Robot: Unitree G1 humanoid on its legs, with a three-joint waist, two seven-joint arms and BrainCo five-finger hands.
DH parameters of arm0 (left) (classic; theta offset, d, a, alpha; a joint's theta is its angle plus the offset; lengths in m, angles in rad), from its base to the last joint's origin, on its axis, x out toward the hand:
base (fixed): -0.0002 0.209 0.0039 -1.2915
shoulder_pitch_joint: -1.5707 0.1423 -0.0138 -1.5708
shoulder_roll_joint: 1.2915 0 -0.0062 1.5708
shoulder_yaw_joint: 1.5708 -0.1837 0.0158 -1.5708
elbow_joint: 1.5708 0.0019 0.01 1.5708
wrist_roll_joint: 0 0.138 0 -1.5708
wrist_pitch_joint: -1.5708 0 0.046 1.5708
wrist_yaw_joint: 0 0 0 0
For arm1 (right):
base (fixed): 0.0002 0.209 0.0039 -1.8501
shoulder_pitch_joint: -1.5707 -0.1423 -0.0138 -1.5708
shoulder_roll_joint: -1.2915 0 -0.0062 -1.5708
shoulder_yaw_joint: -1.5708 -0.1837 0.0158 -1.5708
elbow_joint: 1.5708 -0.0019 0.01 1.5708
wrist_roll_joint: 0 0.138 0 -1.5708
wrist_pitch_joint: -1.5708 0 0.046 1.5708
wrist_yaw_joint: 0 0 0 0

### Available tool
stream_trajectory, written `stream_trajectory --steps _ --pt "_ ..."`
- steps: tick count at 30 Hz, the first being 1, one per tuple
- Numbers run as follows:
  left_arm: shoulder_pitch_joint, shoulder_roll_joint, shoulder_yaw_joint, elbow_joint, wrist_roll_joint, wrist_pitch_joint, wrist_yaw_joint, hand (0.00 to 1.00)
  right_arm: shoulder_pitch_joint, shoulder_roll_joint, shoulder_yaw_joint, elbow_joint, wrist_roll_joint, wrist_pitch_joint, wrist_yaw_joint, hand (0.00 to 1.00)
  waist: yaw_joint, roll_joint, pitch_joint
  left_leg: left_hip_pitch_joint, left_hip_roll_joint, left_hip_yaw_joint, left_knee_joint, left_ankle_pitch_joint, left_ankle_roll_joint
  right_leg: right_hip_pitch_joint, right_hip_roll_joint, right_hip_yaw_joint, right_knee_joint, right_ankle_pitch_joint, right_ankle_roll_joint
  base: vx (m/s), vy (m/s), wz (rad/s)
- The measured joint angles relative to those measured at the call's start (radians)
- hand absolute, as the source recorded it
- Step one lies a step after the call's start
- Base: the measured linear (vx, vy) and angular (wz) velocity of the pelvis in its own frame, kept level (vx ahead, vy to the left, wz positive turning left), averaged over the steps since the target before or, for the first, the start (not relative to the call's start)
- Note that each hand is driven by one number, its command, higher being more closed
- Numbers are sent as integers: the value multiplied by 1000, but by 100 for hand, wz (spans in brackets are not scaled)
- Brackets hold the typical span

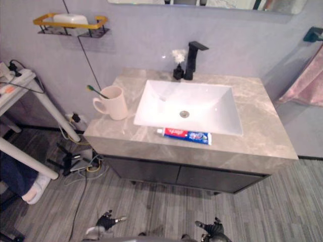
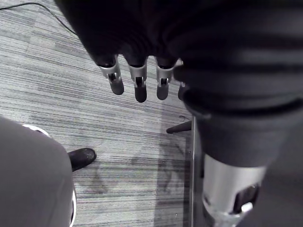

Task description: Organize washtable

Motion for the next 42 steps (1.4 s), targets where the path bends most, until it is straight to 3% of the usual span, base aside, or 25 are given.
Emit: stream_trajectory --steps 12,15,19,25,31,39,42 --pt "-19 -2 -43 -3 -1 -4 30 0 21 -56 -118 -53 232 -31 0 0 -2 16 25 -34 14 11 50 -19 -15 -33 1 9 24 -2 0 -22 -8 -2" --pt "-12 0 -43 -3 0 -4 32 0 41 -100 -162 -173 227 -33 -8 0 -9 12 27 -35 20 36 71 -35 -12 -38 3 29 21 -3 -2 -13 1 -26" --pt "8 4 -39 -6 9 -13 34 0 74 -186 -233 -517 124 -41 -47 0 -56 10 28 -43 25 47 96 -48 -8 -39 2 33 11 -4 -3 24 3 -11" --pt "21 7 -34 -29 13 -25 25 0 61 -266 -290 -820 14 -55 -86 0 -55 -4 15 -45 50 42 127 -69 -13 -44 27 81 -4 19 6 44 -48 -30" --pt "25 6 -44 -29 40 -28 19 0 54 -333 -189 -1111 -67 -67 -73 0 -60 -6 8 -47 56 36 128 -77 -15 -75 38 111 -7 38 -3 -26 -30 -31" --pt "44 13 -82 -39 42 -55 -23 0 -18 -505 163 -1309 -73 -200 55 0 -49 -28 -31 -55 50 18 125 -80 -10 -74 15 35 -25 47 -4 -39 -2 3" --pt "42 15 -102 -39 42 -63 -23 0 -73 -566 292 -1304 -74 -219 101 0 -35 -26 -38 -66 45 0 123 -80 -9 -75 12 21 -27 54 -1 9 -8 16"
